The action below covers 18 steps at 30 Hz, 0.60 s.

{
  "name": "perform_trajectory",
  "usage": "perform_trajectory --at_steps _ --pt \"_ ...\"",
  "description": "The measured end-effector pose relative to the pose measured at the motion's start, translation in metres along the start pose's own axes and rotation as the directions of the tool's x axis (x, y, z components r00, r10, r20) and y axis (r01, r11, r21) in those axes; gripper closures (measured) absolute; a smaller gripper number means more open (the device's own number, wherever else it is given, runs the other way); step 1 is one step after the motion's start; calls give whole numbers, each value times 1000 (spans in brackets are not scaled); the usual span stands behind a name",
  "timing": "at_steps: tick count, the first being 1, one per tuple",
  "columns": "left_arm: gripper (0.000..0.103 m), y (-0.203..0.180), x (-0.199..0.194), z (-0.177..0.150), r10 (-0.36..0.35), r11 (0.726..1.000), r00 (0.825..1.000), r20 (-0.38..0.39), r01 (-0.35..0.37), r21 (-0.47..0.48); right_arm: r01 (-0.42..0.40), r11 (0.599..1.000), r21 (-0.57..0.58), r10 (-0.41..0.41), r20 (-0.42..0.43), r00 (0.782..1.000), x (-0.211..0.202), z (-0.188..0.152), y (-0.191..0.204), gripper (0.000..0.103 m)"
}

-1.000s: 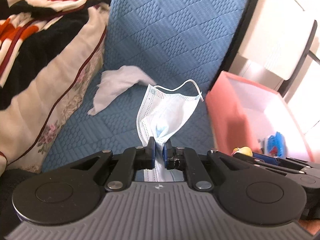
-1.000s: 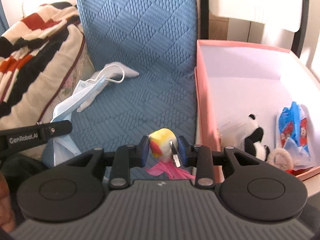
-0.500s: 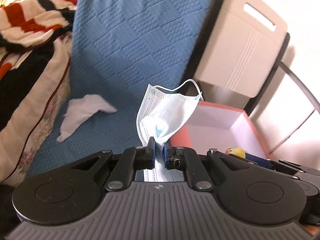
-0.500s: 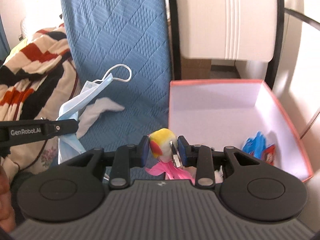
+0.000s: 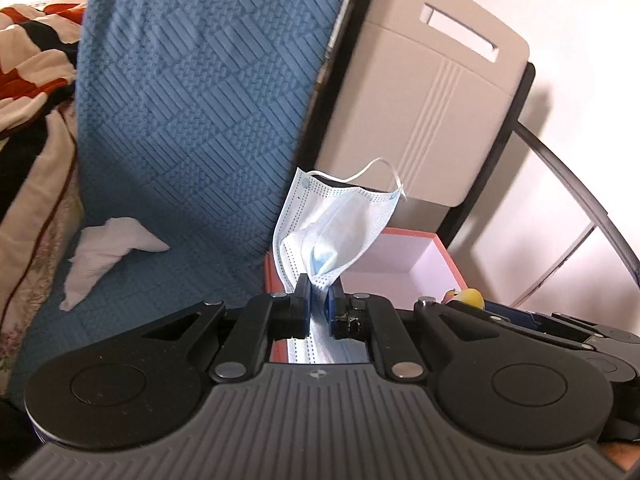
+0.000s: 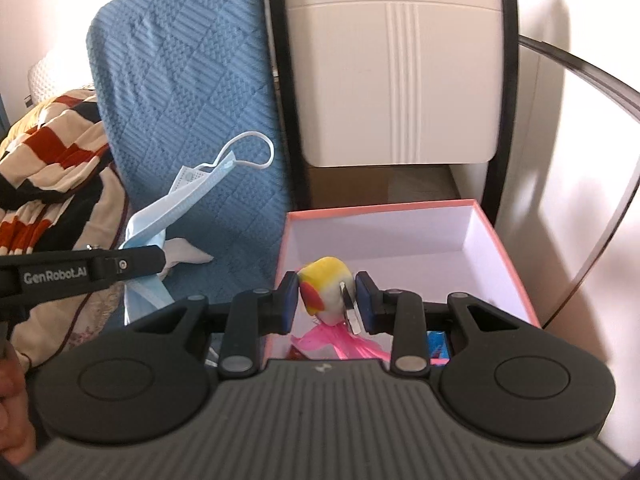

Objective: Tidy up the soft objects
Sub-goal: 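Carry the mask and fluffy toy with both tools over the pink box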

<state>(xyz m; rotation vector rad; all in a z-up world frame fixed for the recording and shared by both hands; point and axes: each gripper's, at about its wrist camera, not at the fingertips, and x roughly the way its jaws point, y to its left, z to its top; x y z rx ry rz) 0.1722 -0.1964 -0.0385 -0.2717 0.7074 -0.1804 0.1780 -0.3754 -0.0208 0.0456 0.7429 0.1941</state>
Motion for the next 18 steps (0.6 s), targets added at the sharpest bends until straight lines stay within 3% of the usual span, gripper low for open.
perform_trajectory --at_steps 18 --pt "93 -49 120 -25 12 999 988 -157 -5 48 101 994 52 -92 -149 985 75 -38 -98 69"
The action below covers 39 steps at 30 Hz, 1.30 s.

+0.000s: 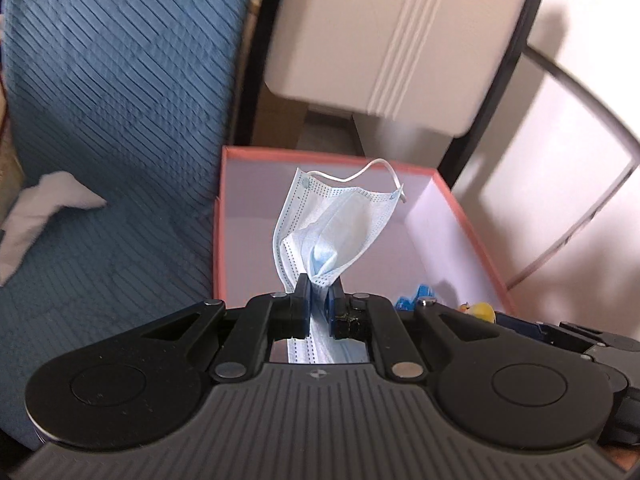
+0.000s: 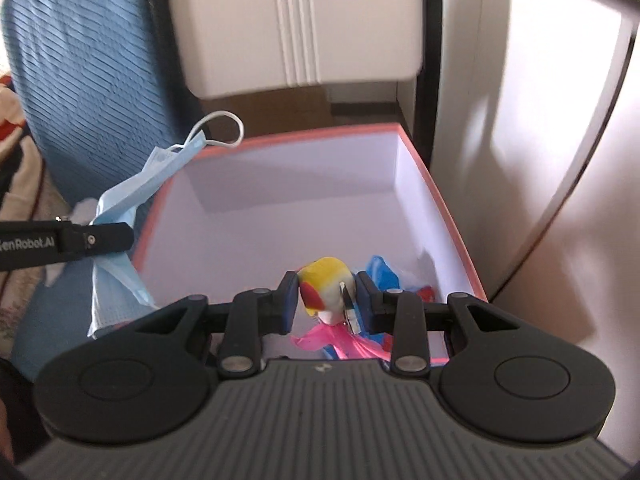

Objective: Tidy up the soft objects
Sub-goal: 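Carry the mask and fluffy toy with both tools over the pink box, then open both tools to drop the mask and fluffy toy into the box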

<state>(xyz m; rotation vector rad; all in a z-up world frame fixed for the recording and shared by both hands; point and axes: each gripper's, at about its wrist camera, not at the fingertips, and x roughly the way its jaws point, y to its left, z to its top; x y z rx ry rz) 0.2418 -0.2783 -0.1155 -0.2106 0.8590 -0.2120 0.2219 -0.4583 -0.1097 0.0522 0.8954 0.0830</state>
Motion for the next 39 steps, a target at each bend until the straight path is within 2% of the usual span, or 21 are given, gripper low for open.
perform_trajectory --at_steps 8,14,15,16,17,18,19,21,24,39 --pt "93 -7 40 -14 14 1000 997 -71 -13 12 41 999 28 -38 -80 996 40 -20 -17 68" --pt "93 -9 54 -18 6 1000 995 -104 -3 28 42 998 46 -37 -108 993 47 -29 -20 68" --pt "88 -10 55 -19 3 999 994 -108 1 36 41 998 48 -36 -107 994 49 -29 -23 68" --pt "71 -10 58 -19 0 999 993 -120 5 41 40 998 50 -34 -105 994 49 -29 -23 67" --pt "60 -10 59 -19 -3 999 991 -133 8 37 38 998 55 -32 -107 994 46 -30 -26 66" --pt "42 -9 59 -19 1 1000 991 -135 3 30 29 998 62 -22 -112 994 46 -30 -27 64" --pt "40 -8 56 -19 2 1000 992 -122 1 27 20 997 70 -12 -121 993 47 -30 -28 62" --pt "40 -8 51 -19 -4 999 994 -111 7 33 17 996 88 -6 -130 991 50 -30 -30 53" --pt "40 -7 42 -15 -18 999 996 -90 20 32 18 996 92 -7 -117 993 46 -27 -28 44" --pt "40 0 -28 11 -21 997 998 57 17 70 6 995 95 -7 4 1000 -12 -2 -12 43"
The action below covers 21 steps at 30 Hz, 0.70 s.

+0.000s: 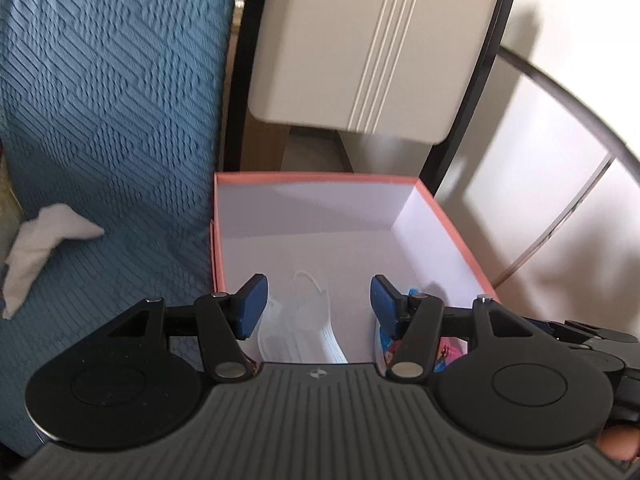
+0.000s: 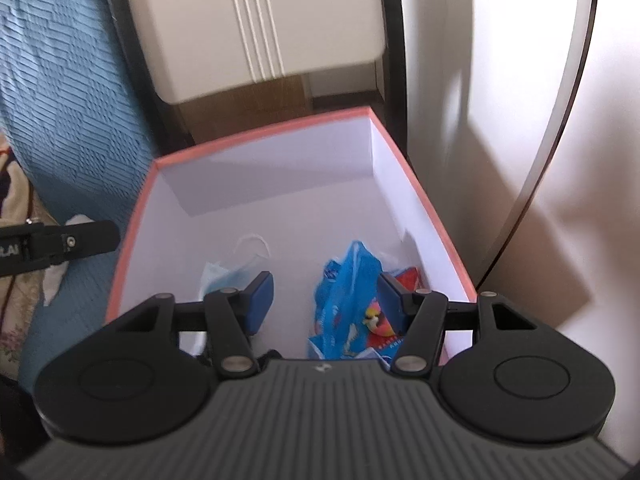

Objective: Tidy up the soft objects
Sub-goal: 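Open both tools to drop the mask and fluffy toy into the box, then withdraw both open tools from the pink box back over the seat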

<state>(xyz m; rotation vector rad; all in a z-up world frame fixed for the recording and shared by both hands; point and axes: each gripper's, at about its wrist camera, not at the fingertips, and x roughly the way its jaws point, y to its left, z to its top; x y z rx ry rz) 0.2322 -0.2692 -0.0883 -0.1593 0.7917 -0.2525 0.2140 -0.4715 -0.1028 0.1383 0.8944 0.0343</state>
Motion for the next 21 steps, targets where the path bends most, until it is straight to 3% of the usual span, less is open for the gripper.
perform_trajectory --at_steps 10,21 --pt "40 14 -65 2 -1 1000 995 103 -1 19 -31 999 -43 34 88 996 -49 11 31 43" --pt "40 49 -119 -14 32 999 982 187 -32 -3 -73 993 -96 86 136 987 -84 0 78 43"
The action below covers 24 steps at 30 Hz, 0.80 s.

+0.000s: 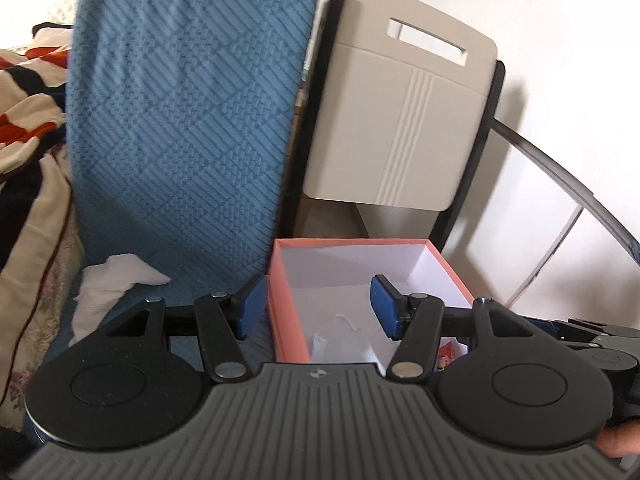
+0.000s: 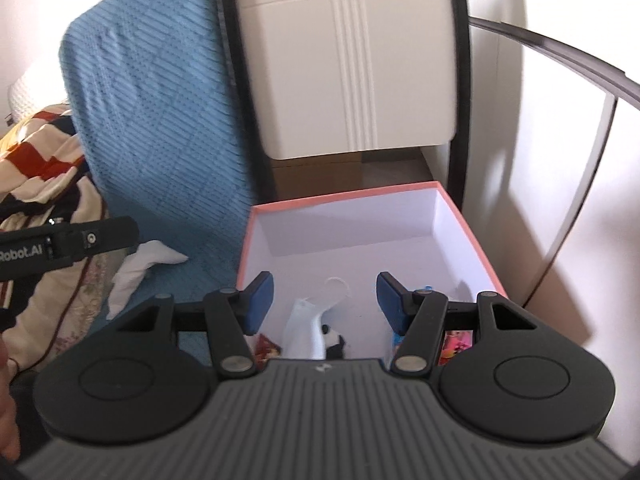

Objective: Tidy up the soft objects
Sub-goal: 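Withdraw both open tools from the pink box back over the seat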

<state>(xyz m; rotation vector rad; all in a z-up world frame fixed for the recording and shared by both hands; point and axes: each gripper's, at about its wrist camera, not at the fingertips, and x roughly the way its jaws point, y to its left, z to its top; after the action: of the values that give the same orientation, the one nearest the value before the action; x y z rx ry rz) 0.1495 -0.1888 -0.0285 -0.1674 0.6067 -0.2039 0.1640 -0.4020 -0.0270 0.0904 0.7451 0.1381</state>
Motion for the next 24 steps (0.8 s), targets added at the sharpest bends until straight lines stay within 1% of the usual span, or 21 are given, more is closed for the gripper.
perform_trajectory --at_steps 4,9,16,18,21,24 --pt "40 15 -13 -9 30 999 999 19 -31 11 -19 999 -29 20 8 1000 -6 -6 21 43" --pt "40 40 -24 -19 52 999 998 33 -53 7 -47 997 -55 48 17 999 -12 -15 48 43" --pt "40 75 -32 -32 82 997 996 44 -81 -12 -84 994 -64 84 11 996 -9 -31 76 43" --pt "40 84 -34 -36 92 996 995 43 -91 -18 -87 993 -75 88 8 996 -7 -38 84 43" --pt "40 97 -36 -45 109 994 993 42 -108 -18 -70 993 -100 72 20 997 -4 -46 96 43" --pt "40 111 -37 -55 121 992 992 39 -121 -24 -88 991 -101 91 29 995 2 -54 109 43"
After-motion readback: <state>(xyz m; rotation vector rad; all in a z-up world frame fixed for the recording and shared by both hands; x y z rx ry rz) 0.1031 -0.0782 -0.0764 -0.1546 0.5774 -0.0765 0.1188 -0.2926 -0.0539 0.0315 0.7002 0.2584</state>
